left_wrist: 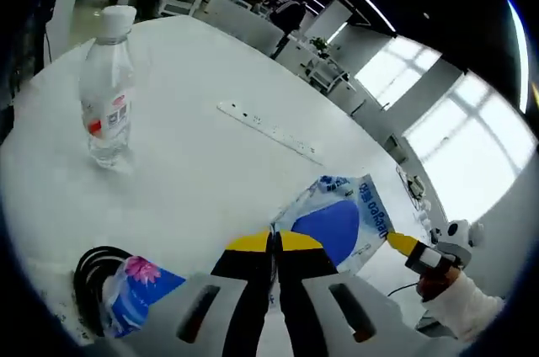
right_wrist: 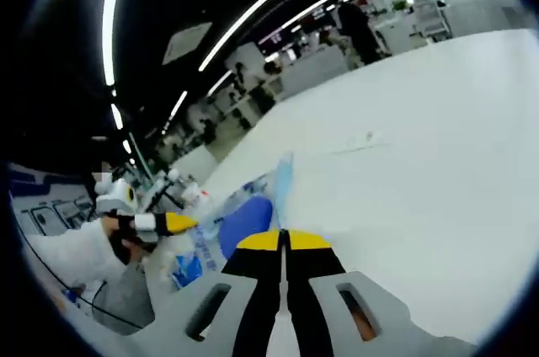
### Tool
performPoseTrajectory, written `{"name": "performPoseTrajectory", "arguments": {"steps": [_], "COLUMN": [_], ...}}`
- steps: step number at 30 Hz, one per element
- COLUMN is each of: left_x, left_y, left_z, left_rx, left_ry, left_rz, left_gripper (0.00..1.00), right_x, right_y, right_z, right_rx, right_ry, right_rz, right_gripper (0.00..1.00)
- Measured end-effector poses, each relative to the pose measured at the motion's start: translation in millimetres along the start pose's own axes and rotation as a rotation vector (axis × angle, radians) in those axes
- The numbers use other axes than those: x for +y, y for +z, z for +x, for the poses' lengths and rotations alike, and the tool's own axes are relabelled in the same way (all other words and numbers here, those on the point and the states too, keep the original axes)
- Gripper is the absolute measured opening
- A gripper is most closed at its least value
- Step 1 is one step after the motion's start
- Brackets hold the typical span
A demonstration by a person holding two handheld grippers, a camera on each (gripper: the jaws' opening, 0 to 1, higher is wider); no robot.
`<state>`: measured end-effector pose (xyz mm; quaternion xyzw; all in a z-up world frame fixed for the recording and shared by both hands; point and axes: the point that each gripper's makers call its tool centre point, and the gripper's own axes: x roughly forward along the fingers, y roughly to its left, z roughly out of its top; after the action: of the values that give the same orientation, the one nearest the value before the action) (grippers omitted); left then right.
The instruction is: Arrange the tabletop items into an orderly group along one side of the table until the central work area is clear of visible clutter.
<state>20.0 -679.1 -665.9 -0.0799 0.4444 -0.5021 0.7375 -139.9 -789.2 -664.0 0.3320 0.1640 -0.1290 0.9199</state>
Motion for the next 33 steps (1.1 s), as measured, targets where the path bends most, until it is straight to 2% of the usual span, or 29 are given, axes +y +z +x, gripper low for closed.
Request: {"name": "performPoseTrajectory", "arguments": {"steps": [2,6,8,11,15,23,26,29,33], "left_x": [-5.1,-12.1,-12.3,-10.7,-5.8,5.0,5.7,17.0,15.6], "left_y": [0.8,-2.8,-7.5,-15.2,-31.7,-43.0,-47.6,-46.9,-46.6], "left_z": [7,23,32,42,52,68,70,77,79], "left_rx": [0.018,0.06,0.09,0.12,0.171,0.196,0.196,0.194,0.184], "left_ry": [-0.013,-0.031,-0.035,-0.039,-0.029,-0.009,-0.004,0.023,0.011], "left_rz": [0.023,0.072,0.089,0.07,0.092,0.107,0.16,0.226,0.27], "left_gripper": [0.0,0.0,0.0,0.0,0.0,0.0,0.0,0.01,0.02], "right_x": [-1,-8,-12,-23,-31,-42,-45,-49,-51], "right_y": [-5.9,-24.8,-34.6,-49.5,-58.2,-73.6,-77.8,-83.1,-86.3], "right_z": [-7,-19,-23,-26,-26,-23,-23,-23,-23], "right_rx": [-0.013,0.001,0.01,0.035,0.047,0.078,0.093,0.115,0.13], "right_ry": [-0.009,-0.043,-0.062,-0.099,-0.126,-0.162,-0.174,-0.192,-0.202], "right_rz": [0.041,0.038,0.06,0.088,0.108,0.15,0.157,0.149,0.144], "right_gripper": [0.0,0.0,0.0,0.0,0.0,0.0,0.0,0.0,0.0]}}
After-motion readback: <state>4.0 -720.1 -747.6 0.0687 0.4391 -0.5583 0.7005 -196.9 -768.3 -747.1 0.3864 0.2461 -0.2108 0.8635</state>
